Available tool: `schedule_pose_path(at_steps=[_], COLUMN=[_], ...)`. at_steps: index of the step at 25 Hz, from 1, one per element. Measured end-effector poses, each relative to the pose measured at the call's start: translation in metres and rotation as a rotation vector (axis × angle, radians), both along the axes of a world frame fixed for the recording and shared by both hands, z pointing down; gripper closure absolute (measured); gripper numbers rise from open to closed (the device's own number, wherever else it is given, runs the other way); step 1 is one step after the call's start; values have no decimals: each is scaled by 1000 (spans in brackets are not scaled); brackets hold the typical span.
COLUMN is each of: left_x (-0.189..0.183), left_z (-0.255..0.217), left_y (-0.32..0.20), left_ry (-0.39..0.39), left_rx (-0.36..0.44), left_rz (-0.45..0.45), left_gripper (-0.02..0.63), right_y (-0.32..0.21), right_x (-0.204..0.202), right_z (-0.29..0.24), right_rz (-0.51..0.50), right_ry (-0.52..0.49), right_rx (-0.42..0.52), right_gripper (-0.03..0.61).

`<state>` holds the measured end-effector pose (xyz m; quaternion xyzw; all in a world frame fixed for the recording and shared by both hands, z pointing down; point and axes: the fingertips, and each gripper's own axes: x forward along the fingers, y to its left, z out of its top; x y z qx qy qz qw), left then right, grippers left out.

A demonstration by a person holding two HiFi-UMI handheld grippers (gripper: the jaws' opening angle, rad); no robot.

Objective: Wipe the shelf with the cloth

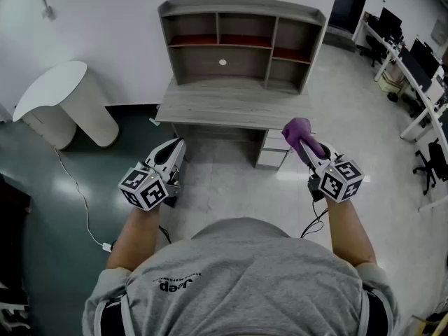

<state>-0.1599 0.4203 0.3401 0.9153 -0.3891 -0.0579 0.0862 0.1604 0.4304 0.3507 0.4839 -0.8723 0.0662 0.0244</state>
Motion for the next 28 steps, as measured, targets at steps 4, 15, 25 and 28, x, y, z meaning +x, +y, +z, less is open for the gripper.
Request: schedule_pose_path(at_steps=[4,15,25,28], left_x=[9,49,90,107], left_z=[-1,-2,2,4], left_y=[0,5,5,6], left_ry=[1,5,31,38], left_rx=[-1,-10,-38,-43], left_rz=[6,6,-48,-59], left_gripper=[597,597,597,597], right_y=[0,6,20,25], right_x=[8,47,98,115], right_z=[-1,-3,-6,-5], right_rz=[2,12,-11,-25], right_ry=[-4,-2,50,63], right_rx=[3,-2,15,23], right_gripper=[520,518,515,515])
